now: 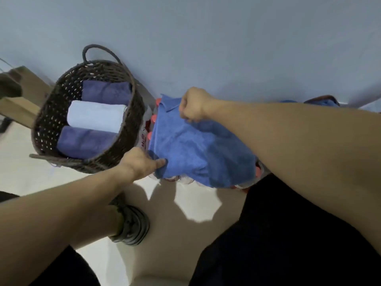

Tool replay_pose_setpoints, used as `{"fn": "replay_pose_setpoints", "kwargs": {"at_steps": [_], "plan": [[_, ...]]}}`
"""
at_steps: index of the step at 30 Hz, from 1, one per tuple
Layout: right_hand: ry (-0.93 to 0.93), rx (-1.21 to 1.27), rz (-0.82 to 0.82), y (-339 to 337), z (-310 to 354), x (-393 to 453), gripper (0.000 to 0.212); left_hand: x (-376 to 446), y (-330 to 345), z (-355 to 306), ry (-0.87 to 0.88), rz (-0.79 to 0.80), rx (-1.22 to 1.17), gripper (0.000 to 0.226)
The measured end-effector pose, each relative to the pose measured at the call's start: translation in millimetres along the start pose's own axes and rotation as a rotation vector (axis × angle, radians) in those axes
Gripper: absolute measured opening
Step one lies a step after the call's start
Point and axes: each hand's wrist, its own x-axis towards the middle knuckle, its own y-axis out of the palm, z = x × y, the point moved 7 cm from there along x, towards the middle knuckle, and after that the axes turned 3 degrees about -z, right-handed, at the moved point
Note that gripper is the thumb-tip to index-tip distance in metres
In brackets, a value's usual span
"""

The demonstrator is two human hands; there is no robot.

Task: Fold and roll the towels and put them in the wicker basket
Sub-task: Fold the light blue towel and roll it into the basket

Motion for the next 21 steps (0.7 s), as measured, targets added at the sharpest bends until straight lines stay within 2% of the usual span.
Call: {"fn": "replay_pose_setpoints", "kwargs": {"at_steps": [3, 5, 7, 9, 11, 13, 14, 18, 21], "plan": [[-0.119, -0.054, -0.074, 4, 22, 25, 0.028, -16, 17, 14, -0.012, -0.205, -0.347, 0.033], [-0.150, -0.056, -0.125, 5, 27, 41, 0.036, -23, 32, 24, -0.054, -0.219, -0.606, 0.028], [-0.149, -0.055, -0.133, 10, 25, 55, 0.046, -27, 41, 33, -0.056, -0.207, -0.709, 0.020], [-0.139, -0.132, -0.106, 21, 21, 65, 0.047, -31, 40, 39, -0.017, -0.207, -0.642, 0.015], [-0.147, -0.189, -0.128, 29, 18, 72, 0.032, -35, 33, 39, 0.032, -0.224, -0.533, 0.020], [-0.165, -0.193, -0.207, 25, 22, 75, 0.016, -40, 27, 36, 0.084, -0.208, -0.510, 0.024], [-0.170, -0.181, -0.236, 20, 25, 77, 0.014, -43, 24, 34, 0.105, -0.194, -0.511, 0.025], [-0.160, -0.013, -0.262, 6, 31, 89, 0.024, -45, 14, 41, 0.132, -0.196, -0.506, 0.023], [-0.161, 0.058, -0.209, 10, 24, 98, 0.028, -41, 15, 50, 0.078, -0.205, -0.526, 0.020]]}}
